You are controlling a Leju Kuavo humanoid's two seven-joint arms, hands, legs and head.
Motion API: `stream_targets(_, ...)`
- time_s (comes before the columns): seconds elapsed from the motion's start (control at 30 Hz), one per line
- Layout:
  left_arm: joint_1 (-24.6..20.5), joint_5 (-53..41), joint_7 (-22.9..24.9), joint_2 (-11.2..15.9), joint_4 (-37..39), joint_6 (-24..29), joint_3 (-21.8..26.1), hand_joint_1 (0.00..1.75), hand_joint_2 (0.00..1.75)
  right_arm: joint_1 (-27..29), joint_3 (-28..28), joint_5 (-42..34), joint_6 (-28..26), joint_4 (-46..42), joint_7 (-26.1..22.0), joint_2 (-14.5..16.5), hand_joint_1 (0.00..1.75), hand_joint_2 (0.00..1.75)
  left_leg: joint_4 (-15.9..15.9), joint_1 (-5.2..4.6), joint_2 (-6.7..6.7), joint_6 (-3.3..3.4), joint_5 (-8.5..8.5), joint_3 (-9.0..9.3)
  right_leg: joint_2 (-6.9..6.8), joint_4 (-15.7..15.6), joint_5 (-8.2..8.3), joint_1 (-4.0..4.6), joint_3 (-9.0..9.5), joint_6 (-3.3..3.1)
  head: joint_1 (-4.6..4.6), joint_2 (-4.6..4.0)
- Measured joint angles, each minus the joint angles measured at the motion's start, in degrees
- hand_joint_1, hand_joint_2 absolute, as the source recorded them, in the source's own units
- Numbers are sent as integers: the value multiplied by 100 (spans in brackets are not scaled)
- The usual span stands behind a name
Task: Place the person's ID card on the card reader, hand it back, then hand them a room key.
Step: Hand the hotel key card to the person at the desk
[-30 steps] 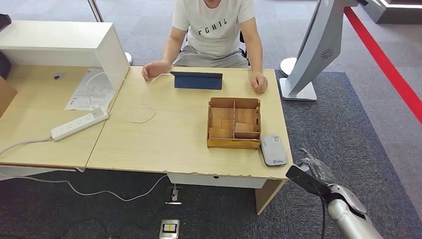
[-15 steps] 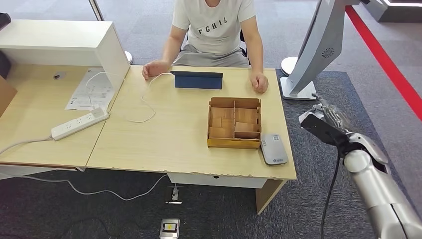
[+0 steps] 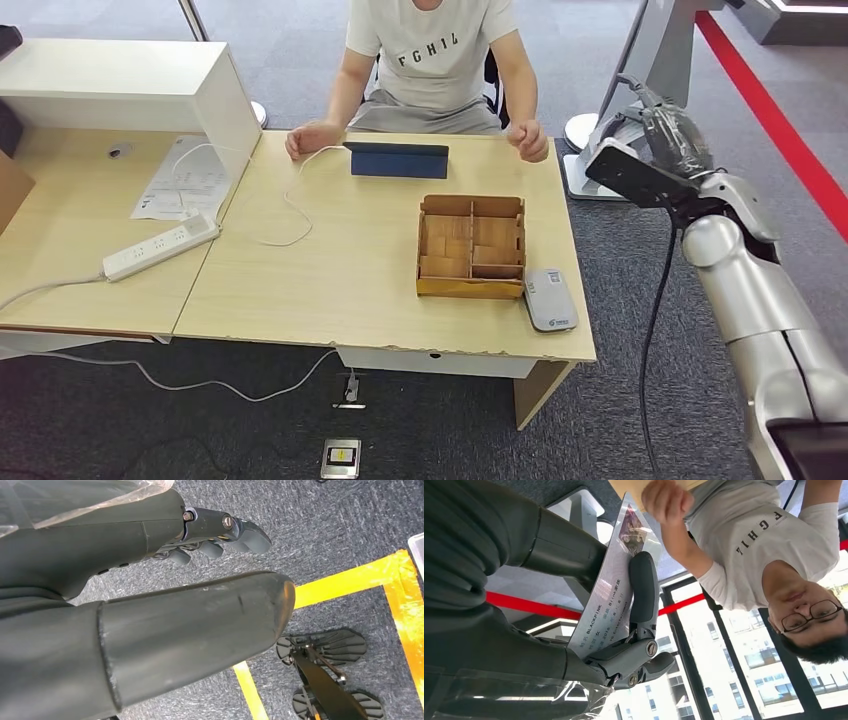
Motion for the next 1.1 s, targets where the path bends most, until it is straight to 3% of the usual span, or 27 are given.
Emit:
stream_targets(0.37,-135,-47,187,-81,0,96,-45,0,0,-351,426,630,-326,1154,352,824,175,175,1,3,-3,-2,2,-4,-1,-1,0,2,-6,0,1,0)
stream_targets(0.7,-217,-121,290,-129,0,74,-138,0,0,-574,615,833,-326,1728,541,1121,175,175,1,2,-2,-2,2,-4,-1,-2,0,2,-7,0,1,0)
stream_targets(0.73,-215,-113,299,-134,0,73,-139,0,0,-584,627,839,-326,1758,540,1131,162,175,1,2,-2,-2,2,-4,-1,-2,0,2,-7,0,1,0)
stream_targets(0.83,-209,-90,324,-149,0,73,-140,0,0,-608,659,851,-328,1850,539,1158,31,44,1,2,-2,-2,2,-4,-1,-3,0,2,-7,0,1,0)
stream_targets(0.87,-206,-80,329,-154,0,74,-140,0,0,-611,667,854,-329,1876,539,1163,0,0,1,2,-2,-2,2,-4,-1,-3,0,2,-7,0,1,0)
stream_targets(1.1,-198,-14,403,-182,0,67,-140,0,0,-601,708,828,-173,2027,567,1197,0,0,1,2,-1,-2,2,-3,-1,-3,0,2,-8,0,1,0)
